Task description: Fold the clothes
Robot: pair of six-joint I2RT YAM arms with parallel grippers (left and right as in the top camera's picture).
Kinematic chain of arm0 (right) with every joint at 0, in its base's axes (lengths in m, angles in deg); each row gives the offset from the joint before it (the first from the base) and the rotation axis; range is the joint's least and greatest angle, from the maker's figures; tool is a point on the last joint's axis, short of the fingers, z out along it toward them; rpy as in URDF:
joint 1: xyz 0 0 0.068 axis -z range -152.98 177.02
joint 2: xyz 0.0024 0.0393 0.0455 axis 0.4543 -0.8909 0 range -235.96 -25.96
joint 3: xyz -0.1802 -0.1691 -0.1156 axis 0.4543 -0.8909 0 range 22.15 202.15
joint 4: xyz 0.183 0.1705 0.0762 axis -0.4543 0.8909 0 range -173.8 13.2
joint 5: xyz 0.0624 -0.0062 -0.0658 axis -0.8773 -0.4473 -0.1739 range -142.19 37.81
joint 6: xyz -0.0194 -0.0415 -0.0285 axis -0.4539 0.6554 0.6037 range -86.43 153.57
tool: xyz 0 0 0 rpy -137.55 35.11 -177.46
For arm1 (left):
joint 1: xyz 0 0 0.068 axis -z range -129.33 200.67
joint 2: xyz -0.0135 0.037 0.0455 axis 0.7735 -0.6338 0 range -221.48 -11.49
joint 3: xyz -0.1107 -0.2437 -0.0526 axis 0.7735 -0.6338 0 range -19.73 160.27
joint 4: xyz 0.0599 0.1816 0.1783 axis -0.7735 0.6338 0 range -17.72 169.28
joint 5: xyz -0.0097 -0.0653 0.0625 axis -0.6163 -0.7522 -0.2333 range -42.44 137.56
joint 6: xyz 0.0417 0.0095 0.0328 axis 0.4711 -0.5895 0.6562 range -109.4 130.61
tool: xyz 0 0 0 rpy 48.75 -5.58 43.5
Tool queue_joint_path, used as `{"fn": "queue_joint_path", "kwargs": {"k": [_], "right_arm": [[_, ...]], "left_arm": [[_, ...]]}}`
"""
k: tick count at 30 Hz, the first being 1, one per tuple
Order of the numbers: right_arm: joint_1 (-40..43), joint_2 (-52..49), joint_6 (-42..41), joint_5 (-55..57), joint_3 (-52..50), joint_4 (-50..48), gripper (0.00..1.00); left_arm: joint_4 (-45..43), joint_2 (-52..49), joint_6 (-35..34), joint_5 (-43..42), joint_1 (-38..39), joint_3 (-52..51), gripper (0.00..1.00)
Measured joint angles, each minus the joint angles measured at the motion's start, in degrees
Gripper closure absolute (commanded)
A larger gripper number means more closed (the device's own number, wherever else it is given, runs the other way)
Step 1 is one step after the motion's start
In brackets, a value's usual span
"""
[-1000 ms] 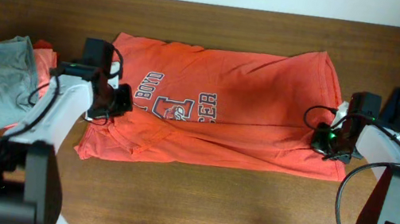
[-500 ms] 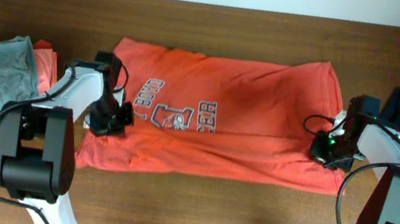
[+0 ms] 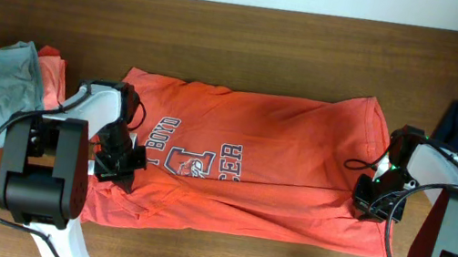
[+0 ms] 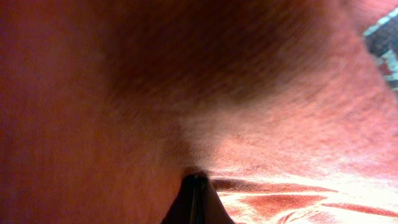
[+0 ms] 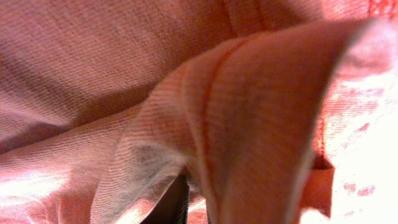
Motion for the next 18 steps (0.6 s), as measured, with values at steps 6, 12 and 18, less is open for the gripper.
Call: {"fn": "queue_joint_path", "kwargs": {"k": [6, 12, 18], "right_arm": [[0.0, -0.1, -0.9, 0.4, 0.0, -0.1, 0.87], [0.0, 1.0, -0.7, 0.4, 1.5, -0.7, 0.82], [0.0, 8.0, 0.3, -0.8, 11.1, 5.2, 0.69]], "left_arm": [[-0.9, 1.5, 0.0, 0.3, 0.1, -1.1, 0.99], [-4.8, 10.9, 0.2, 2.3, 0.1, -2.6, 0.99], [-9.1, 26.9, 0.3, 2.8, 0.1, -1.1, 0.74]]}}
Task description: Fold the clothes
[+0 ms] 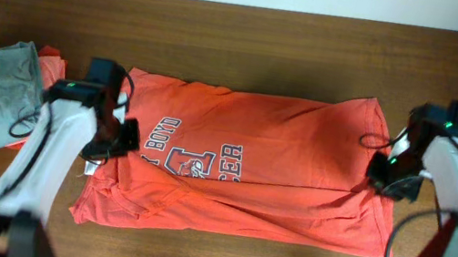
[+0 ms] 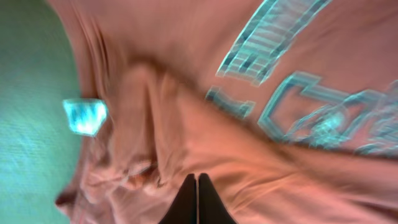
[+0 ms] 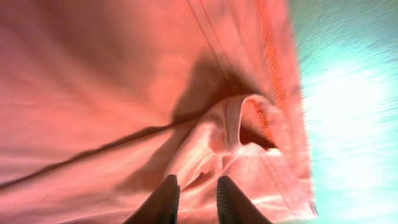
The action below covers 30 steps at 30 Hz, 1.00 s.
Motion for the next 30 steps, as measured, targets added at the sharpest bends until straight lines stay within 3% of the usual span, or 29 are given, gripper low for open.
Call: {"fn": "queue_joint_path", "kwargs": {"k": [1, 5, 11, 17, 26, 30], "right_arm": [[0.0, 1.5, 0.0, -0.1, 1.7, 1.1, 0.62], [0.0, 5.4, 0.6, -0.4, 5.6, 3.1, 0.59], [0.0, 6.1, 3.1, -0.5, 6.0, 3.8, 0.55], [0.0, 6.1, 4.8, -0.8, 6.0, 3.8, 0.55], [0.0, 6.2, 5.6, -1.2, 6.0, 4.5, 0.54], [0.0, 6.2, 5.6, -1.2, 6.0, 4.6, 0.54]], "left_arm": [[-1.1, 2.0, 0.0, 0.0, 0.0, 0.2, 0.64], [-8.5, 8.8, 0.5, 1.7, 0.0, 0.6, 0.53], [-14.8, 7.3, 2.1, 1.8, -1.5, 3.4, 0.48], [-15.7, -8.3, 6.6, -3.4, -5.1, 15.8, 0.48], [-12.4, -38.9, 11.7, -12.2, -7.7, 42.6, 0.48], [-12.1, -44.9, 12.3, -12.8, -7.6, 45.6, 0.48]]}}
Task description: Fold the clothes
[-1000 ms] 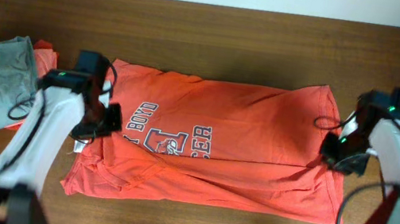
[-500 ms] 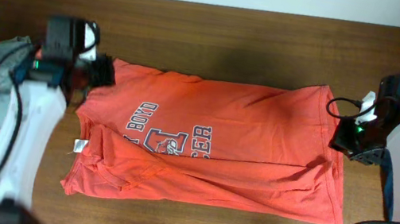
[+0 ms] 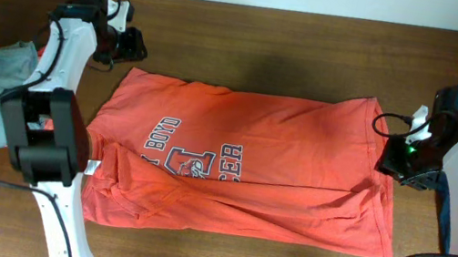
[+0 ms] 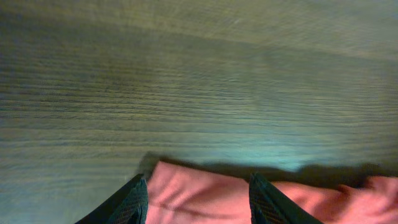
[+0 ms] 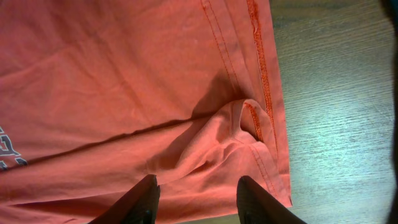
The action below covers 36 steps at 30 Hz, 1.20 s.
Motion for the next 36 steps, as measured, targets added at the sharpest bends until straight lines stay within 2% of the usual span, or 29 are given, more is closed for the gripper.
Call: {"fn": "queue_joint_path", "kwargs": {"k": [9, 16, 21, 30, 33, 36], "right_arm": [[0.0, 0.0, 0.0, 0.0, 0.0, 0.0, 0.54], [0.0, 0.0, 0.0, 0.0, 0.0, 0.0, 0.54], [0.0, 0.0, 0.0, 0.0, 0.0, 0.0, 0.54], [0.0, 0.0, 0.1, 0.0, 0.0, -1.6, 0.54], [0.0, 0.0, 0.2, 0.0, 0.0, -5.4, 0.53], [0.0, 0.0, 0.1, 0.0, 0.0, -11.0, 0.47]], "left_arm": [[1.0, -3.8, 0.3, 1.0, -0.3, 0.4, 0.49], [4.2, -5.5, 0.7, 1.2, -0.3, 1.4, 0.70], [4.7, -5.9, 0.9, 1.3, -0.3, 1.4, 0.99], [5.9, -6.0, 0.7, 1.1, -0.3, 1.7, 1.00], [7.0, -6.0, 0.7, 0.9, -0.3, 2.4, 1.00], [7.2, -6.0, 0.7, 0.7, -0.3, 3.0, 1.00]]}}
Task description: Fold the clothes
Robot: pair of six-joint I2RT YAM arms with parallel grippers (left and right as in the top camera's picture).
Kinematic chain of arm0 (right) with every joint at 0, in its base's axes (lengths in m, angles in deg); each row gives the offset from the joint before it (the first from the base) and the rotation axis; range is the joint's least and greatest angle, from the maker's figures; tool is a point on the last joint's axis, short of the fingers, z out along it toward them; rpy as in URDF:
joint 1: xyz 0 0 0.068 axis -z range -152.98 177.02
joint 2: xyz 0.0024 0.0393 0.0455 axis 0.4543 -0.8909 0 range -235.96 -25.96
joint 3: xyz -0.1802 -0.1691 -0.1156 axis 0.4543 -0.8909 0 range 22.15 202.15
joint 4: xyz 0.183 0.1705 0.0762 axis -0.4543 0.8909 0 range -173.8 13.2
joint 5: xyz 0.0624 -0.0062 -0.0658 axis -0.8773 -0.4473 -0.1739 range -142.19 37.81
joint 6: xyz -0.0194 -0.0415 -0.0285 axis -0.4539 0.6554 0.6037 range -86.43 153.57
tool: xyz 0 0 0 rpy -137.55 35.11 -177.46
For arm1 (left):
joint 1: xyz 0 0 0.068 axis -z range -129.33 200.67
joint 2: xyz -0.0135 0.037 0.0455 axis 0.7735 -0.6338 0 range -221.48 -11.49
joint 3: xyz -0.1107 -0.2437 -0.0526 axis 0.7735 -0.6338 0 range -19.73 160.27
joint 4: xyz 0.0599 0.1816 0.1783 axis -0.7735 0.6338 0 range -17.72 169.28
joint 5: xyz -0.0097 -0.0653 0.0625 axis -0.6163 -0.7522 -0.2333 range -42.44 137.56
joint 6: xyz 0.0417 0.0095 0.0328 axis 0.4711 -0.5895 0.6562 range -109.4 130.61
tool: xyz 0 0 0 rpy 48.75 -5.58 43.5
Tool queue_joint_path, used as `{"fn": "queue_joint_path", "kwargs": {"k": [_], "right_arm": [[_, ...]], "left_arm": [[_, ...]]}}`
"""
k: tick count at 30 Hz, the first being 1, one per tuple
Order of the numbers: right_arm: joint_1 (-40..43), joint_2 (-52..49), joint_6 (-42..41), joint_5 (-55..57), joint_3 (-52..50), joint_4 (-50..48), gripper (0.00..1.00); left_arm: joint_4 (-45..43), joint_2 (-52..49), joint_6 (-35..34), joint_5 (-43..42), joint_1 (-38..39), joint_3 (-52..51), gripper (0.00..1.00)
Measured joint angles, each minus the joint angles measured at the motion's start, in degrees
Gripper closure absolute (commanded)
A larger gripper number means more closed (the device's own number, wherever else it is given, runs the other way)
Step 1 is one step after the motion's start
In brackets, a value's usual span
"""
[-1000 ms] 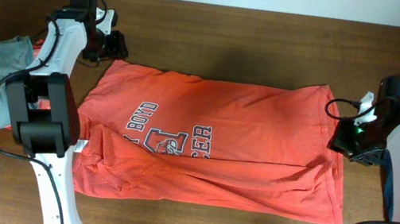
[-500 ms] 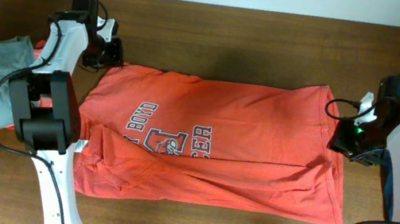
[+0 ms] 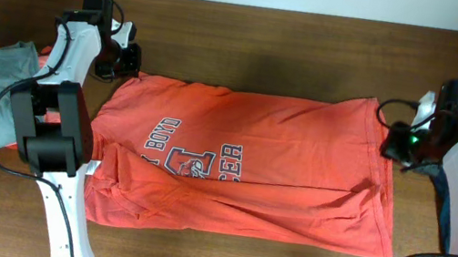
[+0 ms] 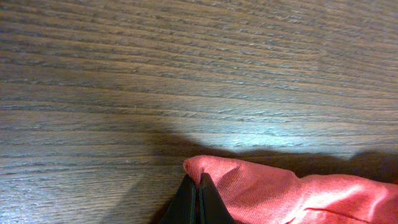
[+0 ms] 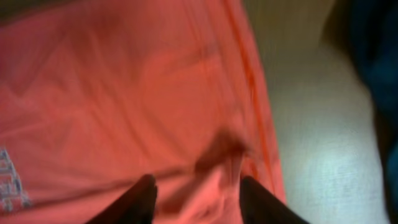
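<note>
An orange T-shirt (image 3: 242,163) with a printed chest logo lies flat across the wooden table (image 3: 252,40), its near edge folded up over the body. My left gripper (image 3: 125,64) sits at the shirt's far left corner. In the left wrist view the left gripper (image 4: 196,186) is shut on that corner of orange fabric (image 4: 249,190). My right gripper (image 3: 391,143) hangs near the far right corner, over the hem. The blurred right wrist view shows the right gripper (image 5: 196,190) open above the cloth (image 5: 124,93), holding nothing.
A stack of folded grey and orange clothes lies at the left edge. A dark blue garment lies at the right edge behind the right arm, and shows as a dark blue garment (image 5: 379,56) in the right wrist view.
My left gripper, open beside the shirt's far left corner before, is now shut on that corner. The right gripper has moved toward the far right corner and stays open.
Both grippers were first down in the cloth at the shirt's mid sides. Then they stood lifted off it, with the fold left along the near half. Later the left was open at the far left corner and the right open over the right hem; now the left grips its corner.
</note>
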Motion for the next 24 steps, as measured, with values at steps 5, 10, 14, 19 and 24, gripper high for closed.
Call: {"fn": "queue_joint_path", "kwargs": {"k": [5, 10, 14, 19, 24], "right_arm": [[0.0, -0.8, 0.0, 0.0, 0.1, -11.5, 0.39], [0.0, -6.6, 0.2, -0.4, 0.3, -21.2, 0.34], [0.0, -13.7, 0.5, -2.6, 0.3, -30.5, 0.35], [0.0, -21.3, 0.5, -5.2, 0.3, -39.0, 0.40], [0.0, -26.0, 0.5, -6.3, 0.3, -43.1, 0.45]], "left_arm": [[1.9, 0.5, 0.0, 0.0, 0.0, 0.1, 1.00], [3.3, 1.0, 0.0, 0.0, 0.0, 0.2, 1.00], [3.4, 1.0, 0.0, 0.0, 0.0, 0.2, 1.00], [3.8, 1.0, 0.0, 0.0, 0.0, 0.2, 1.00], [3.8, 1.0, 0.0, 0.0, 0.0, 0.2, 1.00]]}}
